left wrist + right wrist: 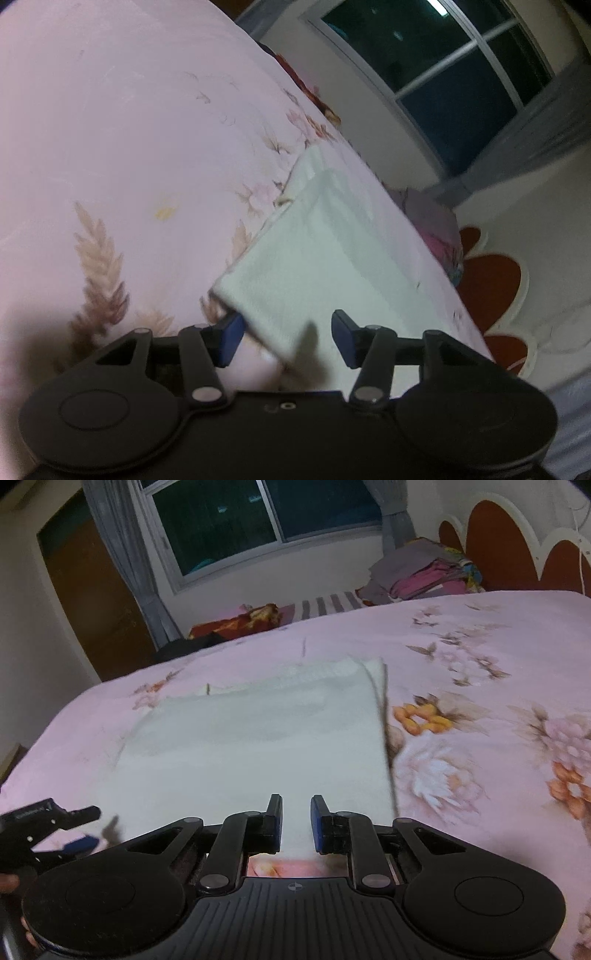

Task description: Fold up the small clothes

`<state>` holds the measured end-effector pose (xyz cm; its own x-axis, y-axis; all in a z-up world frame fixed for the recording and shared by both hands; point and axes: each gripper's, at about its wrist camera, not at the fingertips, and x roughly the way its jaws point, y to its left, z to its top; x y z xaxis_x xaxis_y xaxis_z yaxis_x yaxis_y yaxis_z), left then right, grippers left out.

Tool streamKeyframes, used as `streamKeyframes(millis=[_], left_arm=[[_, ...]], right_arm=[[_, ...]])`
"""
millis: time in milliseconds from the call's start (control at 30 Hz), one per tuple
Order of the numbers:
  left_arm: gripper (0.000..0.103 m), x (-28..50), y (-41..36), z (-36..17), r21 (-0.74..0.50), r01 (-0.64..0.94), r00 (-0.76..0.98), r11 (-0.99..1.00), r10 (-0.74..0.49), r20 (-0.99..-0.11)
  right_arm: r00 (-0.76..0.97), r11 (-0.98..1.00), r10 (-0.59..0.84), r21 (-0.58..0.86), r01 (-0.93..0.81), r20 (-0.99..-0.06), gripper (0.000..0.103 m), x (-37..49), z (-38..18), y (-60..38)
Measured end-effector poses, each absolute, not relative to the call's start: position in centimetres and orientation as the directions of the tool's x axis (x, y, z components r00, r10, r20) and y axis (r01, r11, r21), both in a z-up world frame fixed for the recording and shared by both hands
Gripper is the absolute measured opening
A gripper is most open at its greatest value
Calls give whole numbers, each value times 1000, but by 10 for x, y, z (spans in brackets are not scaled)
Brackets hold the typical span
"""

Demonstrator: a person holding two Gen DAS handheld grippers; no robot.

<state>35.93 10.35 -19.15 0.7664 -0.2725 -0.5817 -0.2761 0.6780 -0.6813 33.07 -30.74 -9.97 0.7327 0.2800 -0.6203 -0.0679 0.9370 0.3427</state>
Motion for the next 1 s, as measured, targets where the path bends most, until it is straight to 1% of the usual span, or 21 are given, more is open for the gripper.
streamKeyframes(millis=[33,67,200,300,333,467,500,567,600,667,733,833,1000], left_arm=[[50,362,103,-193,-685,-280,773,672,-265,-576],[50,366,102,-194,-691,-283,779,666,-261,-571],[49,375,103,-197,-719,-283,795,635,-264,-546],[47,381,105,-200,-739,-278,809,614,-266,-525],[43,384,105,-202,-745,-276,814,607,-264,-517],[36,390,105,-206,-763,-269,827,588,-266,-496],[32,394,106,-207,-771,-259,825,582,-282,-490],[18,403,111,-211,-792,-215,813,571,-344,-469],[9,406,114,-215,-799,-219,806,560,-358,-472],[10,406,122,-223,-829,-240,808,505,-370,-459],[11,402,122,-222,-839,-259,820,479,-350,-453],[18,403,115,-219,-828,-264,827,495,-325,-458],[18,407,112,-217,-817,-279,826,505,-309,-472]], right_arm=[[735,936,282,344,-71,-616,13,335,-99,-305],[734,935,290,347,-78,-614,0,342,-99,-302],[719,930,320,348,-116,-617,0,367,-98,-287],[711,927,336,350,-134,-618,0,386,-100,-275],[708,926,341,351,-140,-618,0,393,-101,-270],[699,921,358,356,-156,-619,0,418,-107,-251],[697,921,361,355,-161,-620,0,424,-109,-246],[687,921,365,353,-166,-629,0,436,-114,-238],[678,923,363,347,-168,-639,0,442,-117,-234],[664,927,357,335,-166,-657,0,451,-119,-228],[647,931,354,323,-172,-675,0,458,-119,-223],[631,934,351,308,-182,-691,0,468,-119,-215],[590,933,354,316,-171,-725,0,480,-138,-207]])
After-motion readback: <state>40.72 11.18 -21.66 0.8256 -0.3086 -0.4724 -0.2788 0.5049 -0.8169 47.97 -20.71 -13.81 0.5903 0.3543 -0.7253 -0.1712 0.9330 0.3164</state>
